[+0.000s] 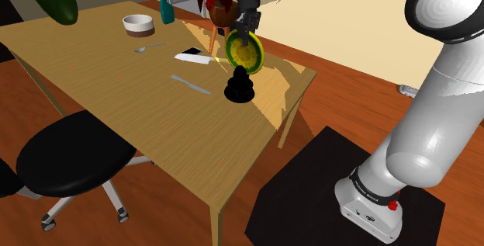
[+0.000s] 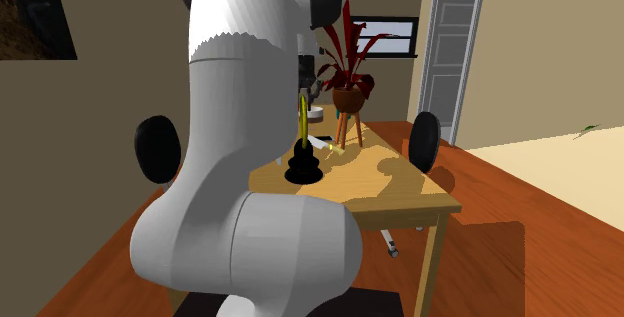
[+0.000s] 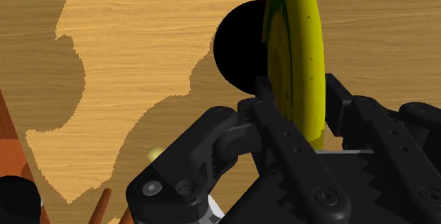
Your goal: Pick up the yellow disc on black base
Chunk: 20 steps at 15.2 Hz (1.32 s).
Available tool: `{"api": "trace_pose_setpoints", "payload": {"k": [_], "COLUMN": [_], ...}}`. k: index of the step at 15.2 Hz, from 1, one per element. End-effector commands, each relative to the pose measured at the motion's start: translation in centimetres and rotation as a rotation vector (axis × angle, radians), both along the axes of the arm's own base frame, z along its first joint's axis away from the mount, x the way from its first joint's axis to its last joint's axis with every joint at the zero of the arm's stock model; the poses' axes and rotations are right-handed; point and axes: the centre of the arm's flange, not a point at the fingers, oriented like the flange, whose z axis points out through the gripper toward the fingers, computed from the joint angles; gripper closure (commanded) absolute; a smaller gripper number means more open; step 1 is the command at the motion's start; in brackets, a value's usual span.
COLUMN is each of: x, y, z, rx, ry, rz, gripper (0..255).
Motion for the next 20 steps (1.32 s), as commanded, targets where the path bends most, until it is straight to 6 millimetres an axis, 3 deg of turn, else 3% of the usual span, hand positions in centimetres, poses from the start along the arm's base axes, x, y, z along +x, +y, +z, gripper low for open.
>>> {"api": "trace_pose_setpoints", "payload": {"k": [1, 8, 20], "x": [0.0, 0.1, 0.1], "y": [0.0, 0.0, 0.0], "z": [-0.1, 0.0, 6.3], "rx": [0.000, 0.000, 0.000], "ry": [0.000, 0.000, 0.000], "rz": [0.000, 0.000, 0.000], "gripper": [255, 255, 255]}}
